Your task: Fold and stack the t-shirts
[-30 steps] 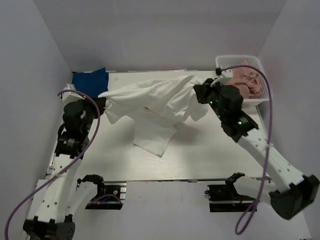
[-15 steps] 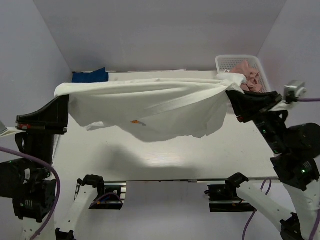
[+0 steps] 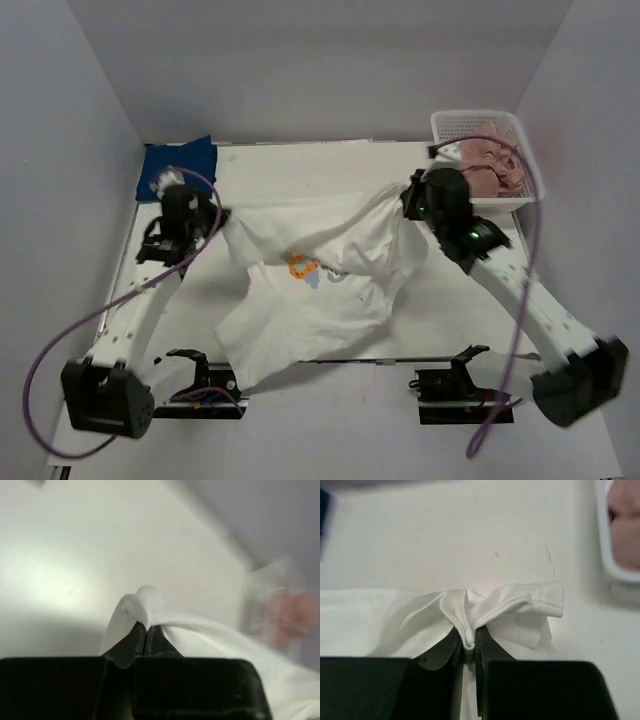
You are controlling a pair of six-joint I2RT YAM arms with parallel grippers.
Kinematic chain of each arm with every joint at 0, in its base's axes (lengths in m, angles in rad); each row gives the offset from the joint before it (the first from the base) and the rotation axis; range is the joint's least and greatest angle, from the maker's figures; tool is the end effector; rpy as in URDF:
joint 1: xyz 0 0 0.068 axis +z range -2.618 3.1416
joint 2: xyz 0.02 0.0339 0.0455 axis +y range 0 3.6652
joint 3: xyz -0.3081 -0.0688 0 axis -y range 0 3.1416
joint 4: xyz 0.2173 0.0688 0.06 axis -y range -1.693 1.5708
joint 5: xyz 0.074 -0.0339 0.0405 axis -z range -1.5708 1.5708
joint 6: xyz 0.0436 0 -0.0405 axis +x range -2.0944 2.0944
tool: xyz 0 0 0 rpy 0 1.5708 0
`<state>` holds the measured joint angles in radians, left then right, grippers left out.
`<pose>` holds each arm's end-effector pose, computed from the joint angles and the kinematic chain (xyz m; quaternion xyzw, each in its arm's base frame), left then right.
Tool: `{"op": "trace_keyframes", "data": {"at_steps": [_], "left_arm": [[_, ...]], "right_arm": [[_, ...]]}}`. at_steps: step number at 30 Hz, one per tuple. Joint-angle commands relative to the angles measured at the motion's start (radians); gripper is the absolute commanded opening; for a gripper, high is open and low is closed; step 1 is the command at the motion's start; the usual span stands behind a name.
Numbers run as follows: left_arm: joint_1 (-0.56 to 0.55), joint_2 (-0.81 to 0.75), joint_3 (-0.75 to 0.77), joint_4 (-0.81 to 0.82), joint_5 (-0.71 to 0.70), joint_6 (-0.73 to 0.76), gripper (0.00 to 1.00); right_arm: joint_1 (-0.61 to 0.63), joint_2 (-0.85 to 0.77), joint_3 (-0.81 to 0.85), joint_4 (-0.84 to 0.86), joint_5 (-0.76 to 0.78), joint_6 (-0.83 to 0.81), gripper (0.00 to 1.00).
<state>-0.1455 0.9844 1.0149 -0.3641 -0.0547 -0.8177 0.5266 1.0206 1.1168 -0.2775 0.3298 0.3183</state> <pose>0.1744 -0.0231 0.3982 -0.2836 0.7636 -0.2488 0.5241 0.1651 0.0797 0.4359 0.0257 0.7646 0.1439 0.6277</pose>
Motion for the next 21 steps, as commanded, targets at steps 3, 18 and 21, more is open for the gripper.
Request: {"op": "trace_keyframes", "data": {"at_steps": [3, 18, 21], "left_arm": [[0.014, 0.132, -0.210, -0.130, -0.013, -0.035, 0.54], [-0.040, 0.289, -0.211, -0.078, 0.245, 0.181, 1.00], [-0.064, 0.316, -0.220, -0.067, 0.254, 0.195, 1.00]], "right_arm": [[-0.072, 0.332, -0.035, -0.012, 0.055, 0.053, 0.53], [-0.016, 0.311, -0.288, -0.009, -0.321, 0.149, 0.90], [0.004, 0.297, -0.400, 0.040, -0.359, 0.197, 0.90]]}}
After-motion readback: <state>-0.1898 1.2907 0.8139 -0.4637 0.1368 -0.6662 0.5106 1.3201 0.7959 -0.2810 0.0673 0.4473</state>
